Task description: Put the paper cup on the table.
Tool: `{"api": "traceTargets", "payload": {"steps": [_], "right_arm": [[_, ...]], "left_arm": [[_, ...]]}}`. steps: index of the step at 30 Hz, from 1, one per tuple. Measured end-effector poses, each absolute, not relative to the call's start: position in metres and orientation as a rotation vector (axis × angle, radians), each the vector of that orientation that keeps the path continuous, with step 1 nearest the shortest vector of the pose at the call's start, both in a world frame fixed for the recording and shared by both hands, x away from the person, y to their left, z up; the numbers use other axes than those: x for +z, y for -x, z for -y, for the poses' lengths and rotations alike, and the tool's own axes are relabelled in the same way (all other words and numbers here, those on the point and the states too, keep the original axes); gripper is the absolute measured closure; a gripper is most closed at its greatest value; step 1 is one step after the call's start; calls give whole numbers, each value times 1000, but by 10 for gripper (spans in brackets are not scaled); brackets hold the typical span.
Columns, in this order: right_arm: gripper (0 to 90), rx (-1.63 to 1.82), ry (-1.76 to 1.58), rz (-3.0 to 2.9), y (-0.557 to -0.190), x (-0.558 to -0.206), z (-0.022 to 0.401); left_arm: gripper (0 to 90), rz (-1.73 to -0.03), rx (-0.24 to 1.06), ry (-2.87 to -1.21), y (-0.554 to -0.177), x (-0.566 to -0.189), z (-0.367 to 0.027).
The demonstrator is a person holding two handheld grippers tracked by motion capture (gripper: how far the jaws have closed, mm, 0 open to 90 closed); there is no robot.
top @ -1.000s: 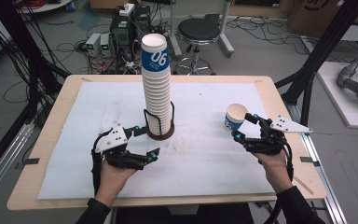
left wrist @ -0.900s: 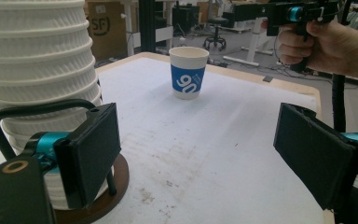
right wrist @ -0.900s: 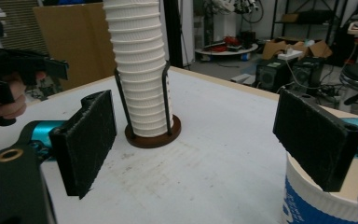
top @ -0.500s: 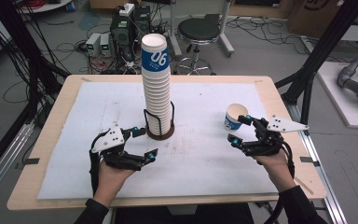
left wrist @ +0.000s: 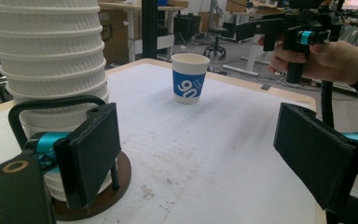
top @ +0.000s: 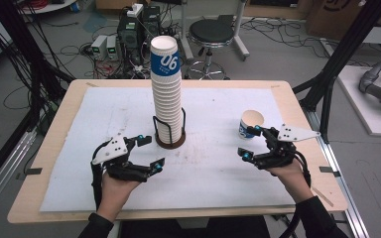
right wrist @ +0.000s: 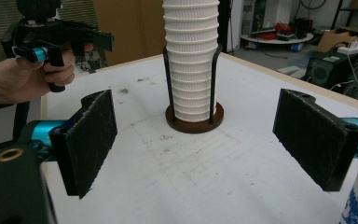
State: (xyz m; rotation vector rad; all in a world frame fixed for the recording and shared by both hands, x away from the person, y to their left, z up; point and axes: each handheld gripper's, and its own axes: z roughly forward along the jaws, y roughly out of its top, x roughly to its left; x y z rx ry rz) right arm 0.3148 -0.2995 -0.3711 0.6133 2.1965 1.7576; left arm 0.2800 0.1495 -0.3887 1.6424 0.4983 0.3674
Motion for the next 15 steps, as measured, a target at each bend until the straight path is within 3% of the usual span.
{"api": "traceTargets", "payload": {"steps": [15], "right_arm": [[139,1755,-610,-2201,-318,-376,298]], "left_arm": [[145,-513,366,-1643,-283,-391,-150]]}}
